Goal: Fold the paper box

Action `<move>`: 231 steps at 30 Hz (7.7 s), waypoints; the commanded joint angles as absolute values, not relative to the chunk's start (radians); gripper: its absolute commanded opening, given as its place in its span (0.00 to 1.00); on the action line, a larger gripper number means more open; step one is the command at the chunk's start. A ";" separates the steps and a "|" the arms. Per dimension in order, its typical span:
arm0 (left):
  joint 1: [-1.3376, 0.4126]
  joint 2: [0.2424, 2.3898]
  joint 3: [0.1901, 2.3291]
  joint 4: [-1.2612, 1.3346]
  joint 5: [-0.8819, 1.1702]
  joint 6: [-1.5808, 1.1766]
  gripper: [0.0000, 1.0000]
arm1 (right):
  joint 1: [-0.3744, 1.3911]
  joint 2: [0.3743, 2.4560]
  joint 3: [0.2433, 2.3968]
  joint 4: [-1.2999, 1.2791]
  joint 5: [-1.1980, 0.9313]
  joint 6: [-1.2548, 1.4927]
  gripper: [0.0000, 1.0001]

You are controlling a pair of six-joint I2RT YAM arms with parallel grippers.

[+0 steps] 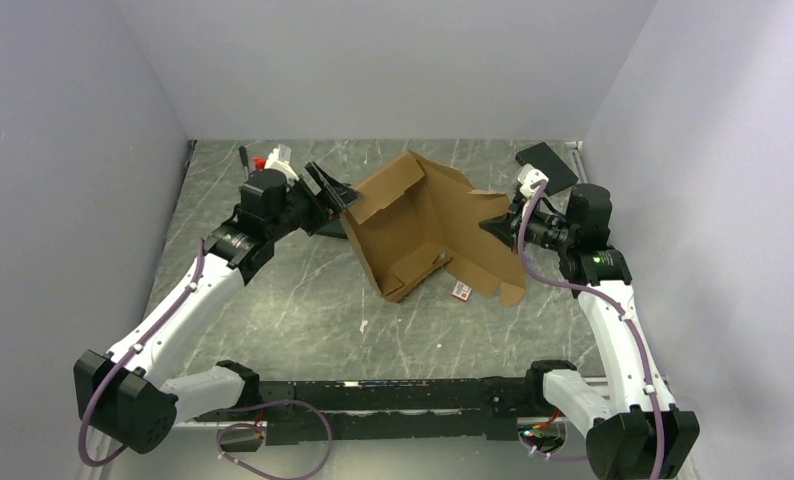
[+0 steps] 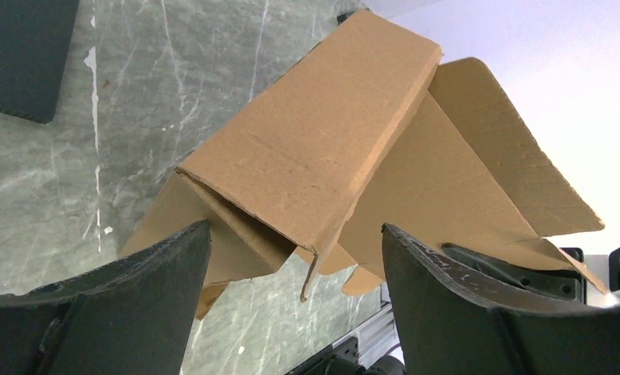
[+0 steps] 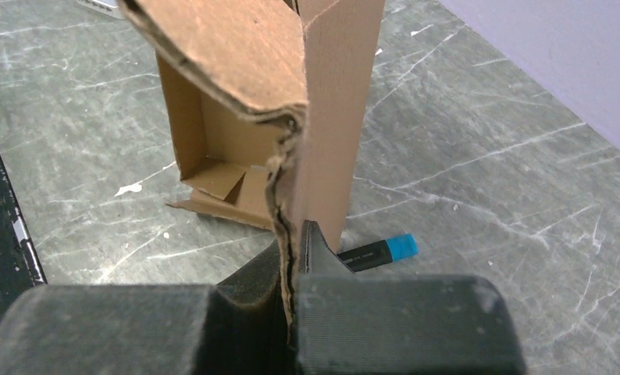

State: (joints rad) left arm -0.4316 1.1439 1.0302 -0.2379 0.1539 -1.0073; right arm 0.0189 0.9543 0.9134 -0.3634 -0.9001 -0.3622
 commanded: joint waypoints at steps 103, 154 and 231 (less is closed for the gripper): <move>-0.451 1.466 1.186 0.032 -0.169 -0.362 0.27 | 0.093 0.967 0.866 -0.263 -1.012 -0.305 0.00; -0.551 1.495 1.291 -0.140 -0.229 -0.317 0.00 | 0.523 1.412 1.724 -0.860 -0.460 -0.853 0.98; -0.545 1.028 0.751 -0.336 0.100 -0.720 0.83 | 0.496 1.808 1.394 -0.691 -0.278 -0.708 0.01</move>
State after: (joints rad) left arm -0.5465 0.9432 0.7094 -0.3901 0.0582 -0.6987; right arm 0.4988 1.8088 1.4204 -0.7296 -0.2741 -0.7391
